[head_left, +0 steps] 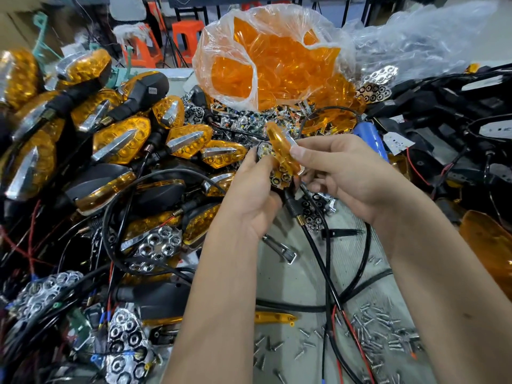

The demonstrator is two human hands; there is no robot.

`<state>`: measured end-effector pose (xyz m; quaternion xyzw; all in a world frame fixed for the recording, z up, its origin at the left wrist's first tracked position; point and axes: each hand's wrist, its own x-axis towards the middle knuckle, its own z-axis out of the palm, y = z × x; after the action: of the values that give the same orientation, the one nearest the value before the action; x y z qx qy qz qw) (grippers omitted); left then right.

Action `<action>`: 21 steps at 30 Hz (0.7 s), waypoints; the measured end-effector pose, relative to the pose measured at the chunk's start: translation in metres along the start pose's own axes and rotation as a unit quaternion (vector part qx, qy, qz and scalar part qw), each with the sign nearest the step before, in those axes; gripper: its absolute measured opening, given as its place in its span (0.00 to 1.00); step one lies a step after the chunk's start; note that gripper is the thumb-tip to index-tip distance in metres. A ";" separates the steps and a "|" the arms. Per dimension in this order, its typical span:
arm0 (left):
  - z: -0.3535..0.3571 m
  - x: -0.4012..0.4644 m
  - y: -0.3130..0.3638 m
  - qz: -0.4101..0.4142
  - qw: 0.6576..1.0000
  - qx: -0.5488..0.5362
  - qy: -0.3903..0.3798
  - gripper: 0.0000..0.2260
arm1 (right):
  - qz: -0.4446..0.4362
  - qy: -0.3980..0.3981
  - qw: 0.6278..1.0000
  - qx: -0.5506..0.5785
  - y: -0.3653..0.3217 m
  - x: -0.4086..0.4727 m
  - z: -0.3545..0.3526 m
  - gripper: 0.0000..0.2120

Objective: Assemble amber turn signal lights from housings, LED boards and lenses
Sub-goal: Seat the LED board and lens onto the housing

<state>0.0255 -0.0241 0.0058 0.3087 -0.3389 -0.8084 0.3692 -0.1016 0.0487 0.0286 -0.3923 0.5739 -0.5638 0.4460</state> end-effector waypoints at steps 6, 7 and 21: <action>0.000 -0.001 0.000 -0.020 1.000 -0.003 0.014 0.17 | 0.006 0.000 0.999 -0.032 -0.001 -0.002 -0.004 0.07; 0.000 -0.001 0.000 -0.022 1.000 0.001 0.017 0.16 | 0.004 0.004 0.999 -0.039 -0.002 -0.002 -0.003 0.07; -0.001 -0.004 0.004 -0.089 0.996 -0.025 -0.003 0.17 | -0.069 -0.003 0.991 -0.112 0.000 -0.003 -0.002 0.13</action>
<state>0.0295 -0.0232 0.0092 0.3257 -0.2912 -0.8473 0.3020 -0.1026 0.0519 0.0284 -0.4802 0.6040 -0.5240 0.3606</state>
